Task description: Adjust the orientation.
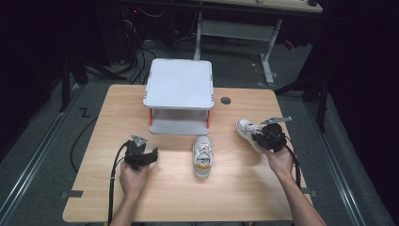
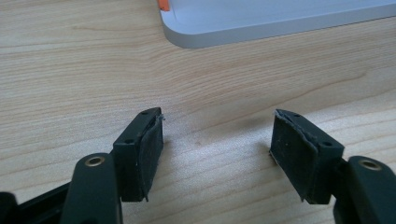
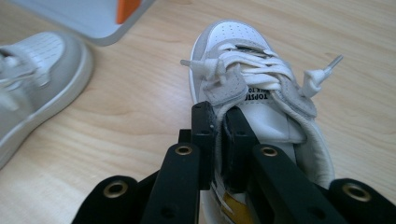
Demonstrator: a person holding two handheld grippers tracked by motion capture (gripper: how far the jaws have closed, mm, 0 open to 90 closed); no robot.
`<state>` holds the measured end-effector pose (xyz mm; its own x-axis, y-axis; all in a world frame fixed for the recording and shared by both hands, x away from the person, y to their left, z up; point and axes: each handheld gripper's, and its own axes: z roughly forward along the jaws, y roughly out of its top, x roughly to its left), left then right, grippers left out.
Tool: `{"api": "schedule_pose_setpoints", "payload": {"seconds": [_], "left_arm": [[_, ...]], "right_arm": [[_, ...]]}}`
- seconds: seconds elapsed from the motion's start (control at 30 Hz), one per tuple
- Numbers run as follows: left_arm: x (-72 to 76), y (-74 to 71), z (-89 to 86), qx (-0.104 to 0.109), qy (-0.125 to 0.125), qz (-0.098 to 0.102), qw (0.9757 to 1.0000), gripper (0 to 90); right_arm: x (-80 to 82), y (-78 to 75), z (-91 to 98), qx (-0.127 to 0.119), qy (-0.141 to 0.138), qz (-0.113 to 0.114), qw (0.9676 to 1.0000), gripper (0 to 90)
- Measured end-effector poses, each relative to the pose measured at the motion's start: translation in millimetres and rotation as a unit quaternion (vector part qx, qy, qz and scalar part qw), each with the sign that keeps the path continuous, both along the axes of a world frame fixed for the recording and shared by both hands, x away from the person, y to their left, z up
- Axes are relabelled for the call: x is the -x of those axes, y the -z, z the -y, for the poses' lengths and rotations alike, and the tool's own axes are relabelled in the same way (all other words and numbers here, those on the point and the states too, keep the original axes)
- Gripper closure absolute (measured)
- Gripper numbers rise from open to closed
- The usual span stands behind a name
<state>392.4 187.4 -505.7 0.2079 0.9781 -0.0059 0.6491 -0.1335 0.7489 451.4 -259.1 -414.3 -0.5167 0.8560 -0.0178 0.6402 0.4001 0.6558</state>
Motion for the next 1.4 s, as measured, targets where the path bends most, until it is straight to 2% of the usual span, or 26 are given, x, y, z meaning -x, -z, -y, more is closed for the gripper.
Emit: {"api": "schedule_pose_setpoints", "payload": {"seconds": [0.13, 0.2, 0.33, 0.4, 0.53, 0.73, 0.83, 0.9, 1.13, 1.37, 1.4], "left_arm": [[0.0, 0.0, 0.1, 0.0, 0.0, 0.0, 1.0, 34.4], [0.0, 0.1, 0.2, 0.001, 0.0, 0.001, 1.0, 34.3], [0.0, 0.1, 0.3, 0.001, 0.0, 0.001, 1.0, 34.3], [0.0, 0.0, 0.2, -0.001, 0.0, 0.0, 1.0, 34.3], [0.0, 0.0, 0.2, -0.001, 0.0, 0.0, 1.0, 34.2], [0.0, 0.0, 0.4, -0.002, 0.001, 0.0, 1.0, 34.2], [0.0, 0.0, 0.2, 0.0, 0.001, 0.0, 1.0, 34.0], [0.0, 0.0, 0.2, -0.001, 0.001, 0.0, 1.0, 34.0], [0.0, 0.1, 0.3, -0.002, 0.001, 0.0, 1.0, 34.0], [0.0, 0.1, 0.5, -0.002, 0.0, 0.0, 1.0, 34.3], [0.0, 0.1, 0.5, -0.003, 0.0, 0.0, 1.0, 34.3]], "right_arm": [[8.1, 0.9, -7.4, 0.001, -0.013, -0.002, 0.9999, 85.2], [16.9, 2.5, -17.1, 0.004, -0.025, -0.006, 0.9997, 85.2], [24.7, 3.4, -24.6, -0.006, -0.037, -0.006, 0.9993, 85.0], [32.6, 5.5, -36.0, -0.003, -0.051, -0.003, 0.9987, 84.9], [35.8, 9.3, -48.6, 0.012, -0.059, -0.009, 0.9982, 84.9], [36.6, 16.4, -60.8, 0.017, -0.059, -0.017, 0.9979, 84.8], [39.2, 22.2, -71.2, 0.021, -0.07, -0.029, 0.9969, 84.5], [41.8, 22.8, -76.5, 0.027, -0.074, -0.027, 0.9965, 84.2], [48.7, 23.3, -93.4, 0.004, -0.102, -0.052, 0.9934, 78.5], [53.3, 27.1, -99.8, -0.009, -0.117, -0.07, 0.9906, 74.0], [53.5, 28.8, -99.9, -0.018, -0.118, -0.072, 0.9902, 72.2]]}}
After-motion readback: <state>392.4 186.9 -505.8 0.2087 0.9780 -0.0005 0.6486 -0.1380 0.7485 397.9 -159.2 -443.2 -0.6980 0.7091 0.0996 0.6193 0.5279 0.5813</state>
